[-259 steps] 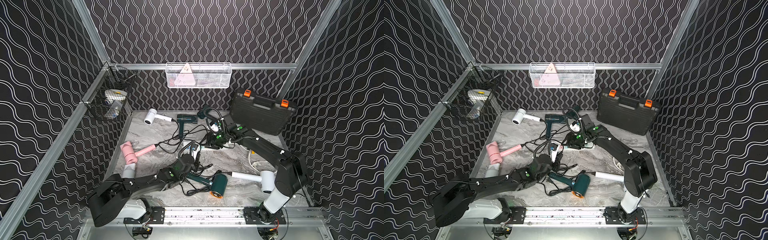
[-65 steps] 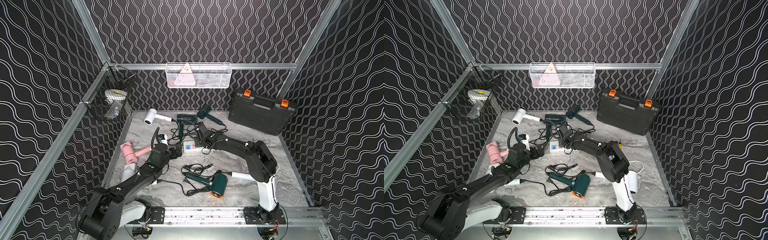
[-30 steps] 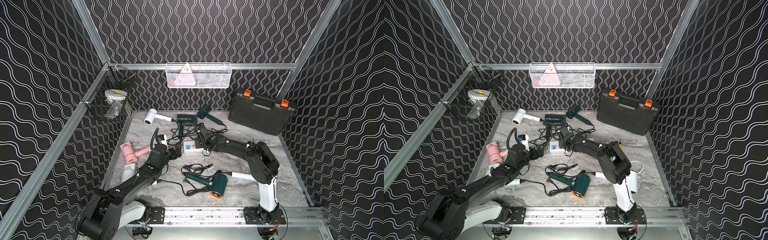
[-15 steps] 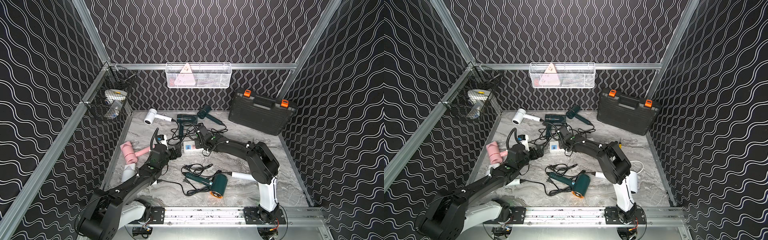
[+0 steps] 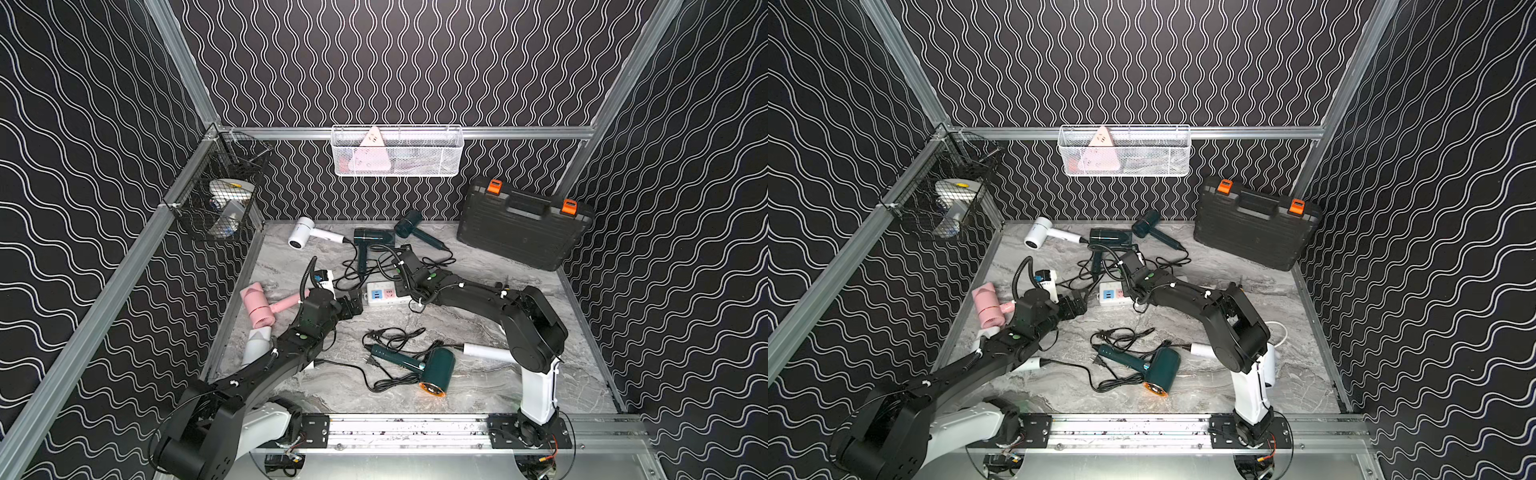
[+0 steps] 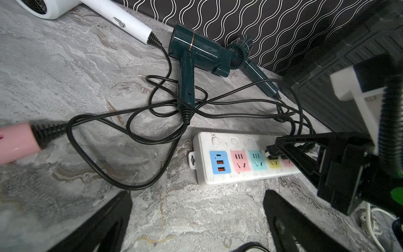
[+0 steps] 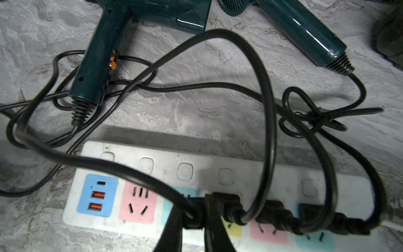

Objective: Charge the blow dryers
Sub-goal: Insert the plug into the socket.

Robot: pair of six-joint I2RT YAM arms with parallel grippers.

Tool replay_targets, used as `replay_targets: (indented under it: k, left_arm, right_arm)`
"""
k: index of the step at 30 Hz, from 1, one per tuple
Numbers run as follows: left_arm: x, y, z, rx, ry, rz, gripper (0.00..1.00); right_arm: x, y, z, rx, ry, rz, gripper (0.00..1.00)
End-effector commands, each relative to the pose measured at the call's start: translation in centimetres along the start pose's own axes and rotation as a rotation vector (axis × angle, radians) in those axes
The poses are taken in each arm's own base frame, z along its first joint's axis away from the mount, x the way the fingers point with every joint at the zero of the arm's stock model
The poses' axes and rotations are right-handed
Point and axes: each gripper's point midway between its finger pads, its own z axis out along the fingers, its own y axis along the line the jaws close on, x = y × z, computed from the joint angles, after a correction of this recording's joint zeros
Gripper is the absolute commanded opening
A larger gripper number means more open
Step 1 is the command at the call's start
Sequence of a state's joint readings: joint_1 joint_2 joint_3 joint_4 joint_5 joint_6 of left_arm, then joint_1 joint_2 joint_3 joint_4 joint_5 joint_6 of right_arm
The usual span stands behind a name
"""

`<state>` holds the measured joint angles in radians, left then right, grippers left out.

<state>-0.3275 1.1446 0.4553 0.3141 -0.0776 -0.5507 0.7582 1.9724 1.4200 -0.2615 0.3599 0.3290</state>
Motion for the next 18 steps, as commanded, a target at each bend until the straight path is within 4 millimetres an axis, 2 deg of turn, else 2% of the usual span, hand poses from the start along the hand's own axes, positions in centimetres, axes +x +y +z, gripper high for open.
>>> replay_targets:
  k: [1, 11, 18]
  left_arm:
    - [-0.5, 0.1, -0.1, -0.005, -0.024, 0.005, 0.99]
    - [-0.5, 0.1, -0.1, -0.006, -0.026, 0.005, 0.99]
    - [-0.5, 0.1, -0.1, -0.006, -0.026, 0.006, 0.99]
  right_arm:
    - [-0.5, 0.8, 0.2, -0.036, -0.021, 0.027, 0.0]
    - [0.7, 1.4, 1.6, -0.062, 0.002, 0.043, 0.0]
    - [1.4, 1.3, 1.9, -0.059, 0.012, 0.045, 0.0]
